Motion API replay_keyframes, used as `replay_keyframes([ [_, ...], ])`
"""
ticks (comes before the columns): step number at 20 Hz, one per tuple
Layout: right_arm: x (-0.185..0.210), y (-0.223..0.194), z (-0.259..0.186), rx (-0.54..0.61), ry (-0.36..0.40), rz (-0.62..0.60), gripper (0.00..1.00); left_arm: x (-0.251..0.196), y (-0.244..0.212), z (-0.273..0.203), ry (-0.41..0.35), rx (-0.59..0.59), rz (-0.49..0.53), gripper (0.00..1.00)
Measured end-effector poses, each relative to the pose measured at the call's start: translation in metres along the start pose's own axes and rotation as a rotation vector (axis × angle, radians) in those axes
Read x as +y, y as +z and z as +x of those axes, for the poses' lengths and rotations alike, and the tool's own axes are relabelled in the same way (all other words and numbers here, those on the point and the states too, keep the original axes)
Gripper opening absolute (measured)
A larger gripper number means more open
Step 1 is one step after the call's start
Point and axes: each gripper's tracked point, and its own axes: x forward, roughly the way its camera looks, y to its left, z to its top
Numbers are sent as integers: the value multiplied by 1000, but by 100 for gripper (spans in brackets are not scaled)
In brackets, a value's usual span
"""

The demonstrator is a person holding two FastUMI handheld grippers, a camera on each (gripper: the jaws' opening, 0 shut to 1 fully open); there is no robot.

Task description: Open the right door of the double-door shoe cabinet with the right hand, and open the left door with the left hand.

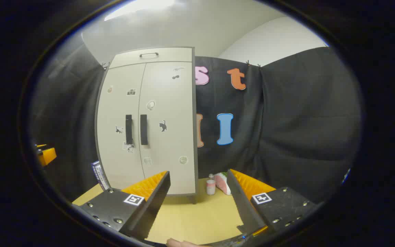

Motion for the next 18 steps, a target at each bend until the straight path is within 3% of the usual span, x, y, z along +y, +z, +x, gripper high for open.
replay_keyframes([
  [3,13,-3,-3,7,36,-13,98,-4,-5,-1,-31,8,-35,95],
  [10,32,-11,-2,-1,77,-43,99,2,-11,9,-21,-1,-29,95],
  [18,48,-14,43,19,72,-55,98,-3,-16,35,-54,-4,-61,96],
])
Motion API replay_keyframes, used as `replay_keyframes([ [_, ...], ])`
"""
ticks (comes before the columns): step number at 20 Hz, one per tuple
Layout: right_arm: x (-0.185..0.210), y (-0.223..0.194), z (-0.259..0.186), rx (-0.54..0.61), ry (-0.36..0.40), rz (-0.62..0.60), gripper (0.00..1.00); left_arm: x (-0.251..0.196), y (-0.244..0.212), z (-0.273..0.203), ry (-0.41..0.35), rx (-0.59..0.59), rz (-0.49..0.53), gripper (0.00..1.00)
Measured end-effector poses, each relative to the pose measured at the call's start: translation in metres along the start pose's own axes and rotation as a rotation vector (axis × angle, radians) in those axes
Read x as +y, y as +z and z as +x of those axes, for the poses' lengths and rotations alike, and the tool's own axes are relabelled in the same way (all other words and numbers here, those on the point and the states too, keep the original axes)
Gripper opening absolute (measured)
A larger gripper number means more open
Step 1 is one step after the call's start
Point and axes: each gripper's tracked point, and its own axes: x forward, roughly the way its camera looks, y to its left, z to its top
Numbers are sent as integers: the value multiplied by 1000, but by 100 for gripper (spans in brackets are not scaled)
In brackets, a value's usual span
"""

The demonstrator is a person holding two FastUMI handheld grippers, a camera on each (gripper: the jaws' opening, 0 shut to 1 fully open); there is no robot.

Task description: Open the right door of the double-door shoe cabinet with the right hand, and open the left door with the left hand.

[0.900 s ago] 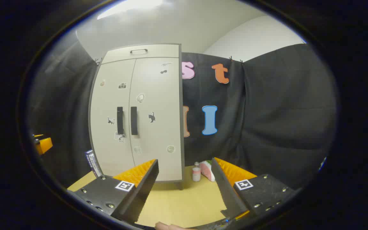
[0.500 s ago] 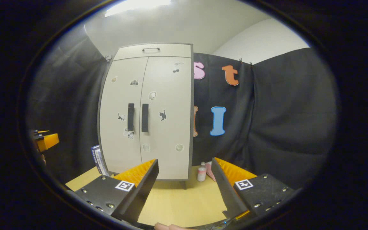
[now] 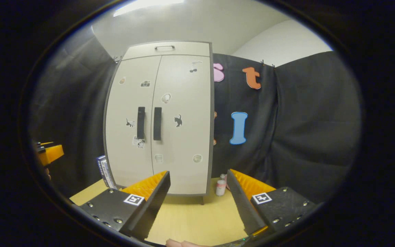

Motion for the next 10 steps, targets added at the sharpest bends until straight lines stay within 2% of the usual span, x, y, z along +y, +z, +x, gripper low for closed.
replay_keyframes([
  [5,24,14,50,17,11,8,99,1,6,22,-15,-16,38,96],
  [10,53,48,108,-9,40,8,98,-1,-6,37,-57,12,5,96],
])
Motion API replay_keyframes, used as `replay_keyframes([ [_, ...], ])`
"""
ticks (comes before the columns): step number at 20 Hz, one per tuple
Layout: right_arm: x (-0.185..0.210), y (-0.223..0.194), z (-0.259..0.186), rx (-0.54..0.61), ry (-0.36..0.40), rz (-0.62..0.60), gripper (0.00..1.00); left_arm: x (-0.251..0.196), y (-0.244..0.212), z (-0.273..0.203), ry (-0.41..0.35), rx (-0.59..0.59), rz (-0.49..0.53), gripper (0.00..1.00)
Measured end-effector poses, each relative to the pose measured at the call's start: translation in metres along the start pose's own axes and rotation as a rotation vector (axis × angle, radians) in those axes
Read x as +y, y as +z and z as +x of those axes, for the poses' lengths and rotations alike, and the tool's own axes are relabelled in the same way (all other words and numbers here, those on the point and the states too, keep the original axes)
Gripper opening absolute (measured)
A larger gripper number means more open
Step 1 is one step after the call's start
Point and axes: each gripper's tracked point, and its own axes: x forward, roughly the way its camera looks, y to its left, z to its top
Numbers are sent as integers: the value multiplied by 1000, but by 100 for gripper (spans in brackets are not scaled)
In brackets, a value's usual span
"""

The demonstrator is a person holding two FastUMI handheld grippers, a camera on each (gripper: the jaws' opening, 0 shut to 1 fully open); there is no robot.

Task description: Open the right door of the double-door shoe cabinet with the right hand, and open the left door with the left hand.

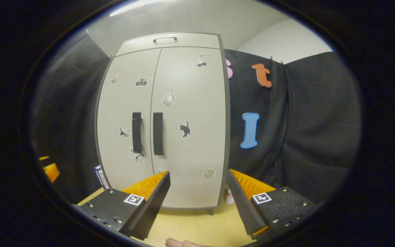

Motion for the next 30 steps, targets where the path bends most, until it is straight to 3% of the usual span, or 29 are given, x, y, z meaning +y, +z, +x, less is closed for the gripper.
replay_keyframes([
  [6,52,42,73,-45,76,-26,99,3,-15,-2,-9,22,18,96],
  [10,100,46,105,-34,161,-20,99,7,-19,-7,-12,11,10,96],
  [18,126,34,150,-4,114,-28,98,19,-32,-6,-13,28,30,96],
  [19,125,32,156,8,91,-7,94,22,-33,-5,-8,32,27,96],
  [20,117,29,160,23,55,7,84,25,-35,-4,-3,35,24,96],
  [21,117,26,160,48,57,27,69,28,-35,-4,1,35,21,96],
  [22,118,21,166,68,58,37,60,31,-36,-4,6,37,19,92],
  [23,117,17,170,84,71,50,50,33,-37,-4,10,39,17,96],
  [26,120,14,175,93,101,113,51,31,-41,-5,-2,43,23,96],
  [30,126,15,175,26,75,8,33,28,-46,-5,-15,51,28,96],
])
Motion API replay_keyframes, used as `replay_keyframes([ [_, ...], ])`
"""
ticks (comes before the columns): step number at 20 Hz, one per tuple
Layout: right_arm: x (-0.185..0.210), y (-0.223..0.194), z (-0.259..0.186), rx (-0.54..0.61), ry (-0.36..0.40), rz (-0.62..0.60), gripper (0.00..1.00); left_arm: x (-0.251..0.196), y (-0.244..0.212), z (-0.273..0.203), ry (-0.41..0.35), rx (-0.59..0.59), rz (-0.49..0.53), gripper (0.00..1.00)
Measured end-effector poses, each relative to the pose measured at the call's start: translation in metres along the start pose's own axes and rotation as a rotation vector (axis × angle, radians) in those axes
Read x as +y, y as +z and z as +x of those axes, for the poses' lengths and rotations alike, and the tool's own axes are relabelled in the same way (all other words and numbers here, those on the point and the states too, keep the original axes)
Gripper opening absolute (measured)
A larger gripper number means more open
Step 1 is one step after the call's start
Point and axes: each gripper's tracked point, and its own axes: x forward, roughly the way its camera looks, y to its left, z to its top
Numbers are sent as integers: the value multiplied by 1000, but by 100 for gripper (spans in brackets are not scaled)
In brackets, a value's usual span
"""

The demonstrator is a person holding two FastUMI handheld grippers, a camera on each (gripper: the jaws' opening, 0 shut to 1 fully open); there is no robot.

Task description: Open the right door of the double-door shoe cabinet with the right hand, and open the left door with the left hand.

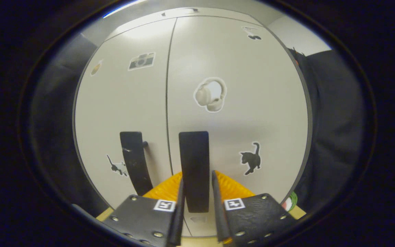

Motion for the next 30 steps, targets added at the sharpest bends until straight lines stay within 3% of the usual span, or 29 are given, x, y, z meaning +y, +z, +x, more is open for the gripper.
replay_keyframes([
  [2,-1,1,-3,1,-13,0,29,-1,-3,1,3,15,-1,96],
  [3,-1,1,0,2,-5,-6,18,-1,-6,1,8,26,-2,96],
  [6,-2,0,-1,10,12,-22,18,-2,-9,-4,14,41,-7,93],
  [11,-2,-1,-9,30,48,10,19,1,1,-14,26,26,-8,96],
  [16,-3,1,-19,25,135,51,18,0,6,-19,49,26,-10,96],
  [30,-17,3,-46,37,163,34,19,-40,27,-48,18,-18,36,96],
])
